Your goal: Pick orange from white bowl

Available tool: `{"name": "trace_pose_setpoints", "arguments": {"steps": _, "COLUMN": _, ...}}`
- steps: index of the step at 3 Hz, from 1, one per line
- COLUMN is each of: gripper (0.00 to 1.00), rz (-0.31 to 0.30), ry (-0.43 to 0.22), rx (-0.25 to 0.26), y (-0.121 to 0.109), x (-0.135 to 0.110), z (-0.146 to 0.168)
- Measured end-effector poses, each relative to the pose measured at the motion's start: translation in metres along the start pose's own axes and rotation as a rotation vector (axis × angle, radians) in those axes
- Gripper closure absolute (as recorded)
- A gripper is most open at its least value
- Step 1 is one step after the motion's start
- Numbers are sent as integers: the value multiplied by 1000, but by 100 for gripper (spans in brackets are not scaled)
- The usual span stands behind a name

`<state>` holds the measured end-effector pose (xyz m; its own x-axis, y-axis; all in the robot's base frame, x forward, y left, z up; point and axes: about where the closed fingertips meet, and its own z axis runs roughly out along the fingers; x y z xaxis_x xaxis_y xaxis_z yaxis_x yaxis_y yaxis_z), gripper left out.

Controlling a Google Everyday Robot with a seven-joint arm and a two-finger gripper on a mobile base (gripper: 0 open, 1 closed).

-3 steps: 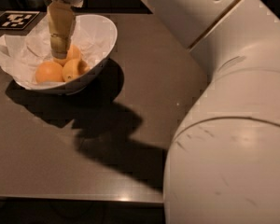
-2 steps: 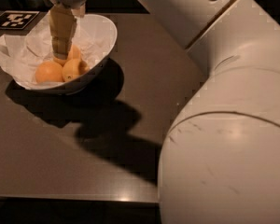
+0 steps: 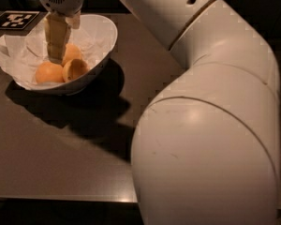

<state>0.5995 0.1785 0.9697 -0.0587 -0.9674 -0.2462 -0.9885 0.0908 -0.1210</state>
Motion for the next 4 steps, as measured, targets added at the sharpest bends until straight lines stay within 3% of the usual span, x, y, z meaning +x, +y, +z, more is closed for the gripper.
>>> {"name": "trace_pose_setpoints", "arguments": {"steps": 4, "gripper": 25, "rz": 79, "ry": 0, "rx": -159, "y": -15, "x": 7, "z": 63}}
